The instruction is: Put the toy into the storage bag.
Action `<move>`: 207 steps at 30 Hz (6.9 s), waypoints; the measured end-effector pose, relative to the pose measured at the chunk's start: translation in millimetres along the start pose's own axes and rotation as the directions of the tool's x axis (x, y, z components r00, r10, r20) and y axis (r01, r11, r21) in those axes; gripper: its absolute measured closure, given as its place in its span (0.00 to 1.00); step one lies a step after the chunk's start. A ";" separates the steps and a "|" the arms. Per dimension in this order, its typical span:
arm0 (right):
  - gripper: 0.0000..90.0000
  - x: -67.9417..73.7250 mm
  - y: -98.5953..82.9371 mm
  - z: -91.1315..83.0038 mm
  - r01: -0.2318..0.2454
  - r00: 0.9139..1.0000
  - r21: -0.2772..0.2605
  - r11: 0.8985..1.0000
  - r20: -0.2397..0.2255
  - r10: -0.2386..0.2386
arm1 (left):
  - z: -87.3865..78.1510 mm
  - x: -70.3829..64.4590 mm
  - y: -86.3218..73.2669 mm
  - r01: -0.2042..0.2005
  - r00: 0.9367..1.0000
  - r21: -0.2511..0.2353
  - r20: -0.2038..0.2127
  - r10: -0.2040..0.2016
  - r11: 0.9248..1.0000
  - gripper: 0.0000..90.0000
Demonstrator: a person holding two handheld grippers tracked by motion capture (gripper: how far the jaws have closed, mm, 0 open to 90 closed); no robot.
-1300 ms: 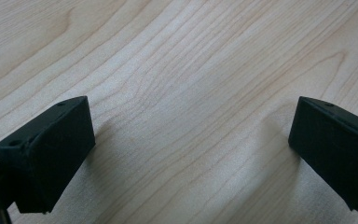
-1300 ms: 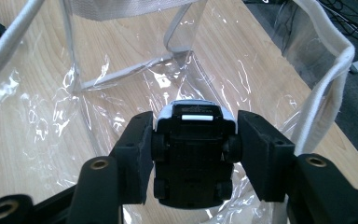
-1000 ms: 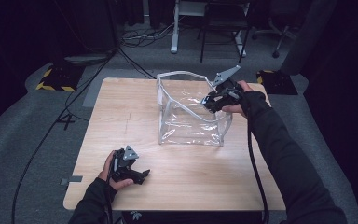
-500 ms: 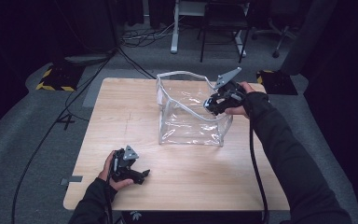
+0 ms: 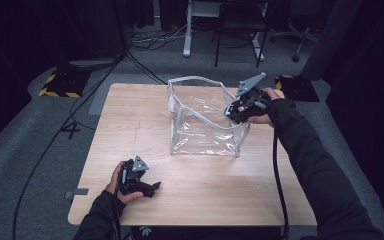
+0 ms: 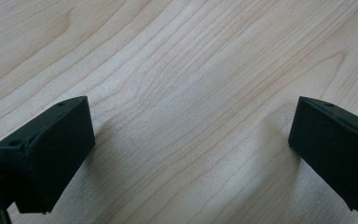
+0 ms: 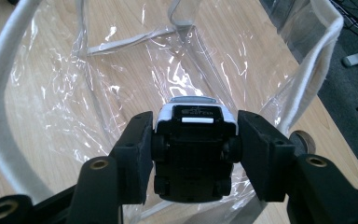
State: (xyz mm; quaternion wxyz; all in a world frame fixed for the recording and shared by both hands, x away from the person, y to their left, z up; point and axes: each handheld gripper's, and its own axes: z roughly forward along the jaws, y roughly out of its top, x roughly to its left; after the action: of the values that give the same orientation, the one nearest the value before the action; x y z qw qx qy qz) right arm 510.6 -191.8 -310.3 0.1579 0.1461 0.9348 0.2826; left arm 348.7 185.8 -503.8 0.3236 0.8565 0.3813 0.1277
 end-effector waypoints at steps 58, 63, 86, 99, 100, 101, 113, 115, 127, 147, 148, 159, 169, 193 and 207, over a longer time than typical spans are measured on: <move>0.54 -3.2 -21.8 -26.3 -0.018 1.000 -0.061 0.998 -0.012 0.017 | -0.1 0.0 0.0 0.002 1.000 0.001 -0.002 -0.002 1.000 0.00; 0.54 -3.0 -22.5 -28.4 -0.029 1.000 -0.080 0.996 -0.013 0.028 | -0.1 0.1 0.0 0.001 1.000 0.001 -0.004 -0.001 1.000 0.00; 0.49 -13.2 -32.8 -39.5 -0.127 0.983 -0.259 0.957 0.098 0.157 | 0.0 -0.1 0.0 0.004 1.000 0.000 -0.003 -0.004 1.000 0.00; 0.32 -21.7 -44.2 -45.0 -0.217 0.942 -0.306 0.927 0.185 0.281 | -0.1 0.0 0.0 0.004 1.000 0.001 -0.004 -0.004 1.000 0.00; 0.29 -22.9 -46.1 -45.9 -0.227 0.936 -0.307 0.924 0.192 0.294 | -0.2 0.1 0.0 0.002 1.000 0.002 -0.005 -0.002 1.000 0.00; 0.28 -23.6 -47.1 -46.5 -0.230 0.934 -0.308 0.923 0.195 0.298 | -0.2 0.1 0.0 0.002 1.000 0.002 -0.004 -0.002 1.000 0.00; 0.25 -28.5 -59.8 -50.7 -0.271 0.908 -0.313 0.910 0.230 0.350 | -0.1 0.1 0.0 0.002 1.000 0.002 -0.004 -0.002 1.000 0.00; 0.25 -29.1 -62.1 -50.6 -0.266 0.909 -0.317 0.910 0.231 0.346 | -0.1 0.1 0.0 0.001 1.000 0.001 -0.004 -0.001 1.000 0.00; 0.25 -26.2 -74.4 -54.3 -0.278 0.900 -0.321 0.905 0.243 0.363 | -0.1 0.0 -0.1 0.004 1.000 0.001 -0.004 -0.004 1.000 0.00; 0.26 -17.2 -94.7 -51.6 -0.275 0.898 -0.303 0.912 0.257 0.356 | 0.1 -0.2 -0.1 0.006 1.000 -0.001 -0.003 -0.006 1.000 0.00; 0.26 -16.5 -95.5 -51.1 -0.275 0.898 -0.299 0.914 0.259 0.355 | -0.2 0.1 0.0 0.002 1.000 0.003 -0.004 -0.002 1.000 0.00; 0.26 -9.1 -108.1 -41.5 -0.279 0.902 -0.285 0.917 0.251 0.352 | -0.1 -0.1 -0.1 0.004 1.000 0.001 -0.004 -0.004 1.000 0.00; 0.26 -2.5 -123.3 -30.4 -0.293 0.904 -0.262 0.919 0.237 0.356 | -0.1 0.0 0.0 0.003 1.000 0.001 -0.004 -0.003 1.000 0.00; 0.25 13.3 -144.4 -13.0 -0.292 0.913 -0.200 0.935 0.233 0.335 | -0.2 0.1 0.0 0.003 1.000 0.002 -0.004 -0.003 1.000 0.00; 0.24 24.9 -158.5 -8.8 -0.311 0.910 -0.202 0.929 0.221 0.352 | 0.0 -0.2 -0.1 0.006 1.000 0.000 -0.004 -0.006 1.000 0.00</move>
State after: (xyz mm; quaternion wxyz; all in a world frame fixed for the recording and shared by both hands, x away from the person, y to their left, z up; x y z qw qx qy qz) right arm 455.5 -313.5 -399.7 0.2368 0.3245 0.8423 0.3593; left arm 348.5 185.7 -503.8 0.3233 0.8551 0.3845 0.1286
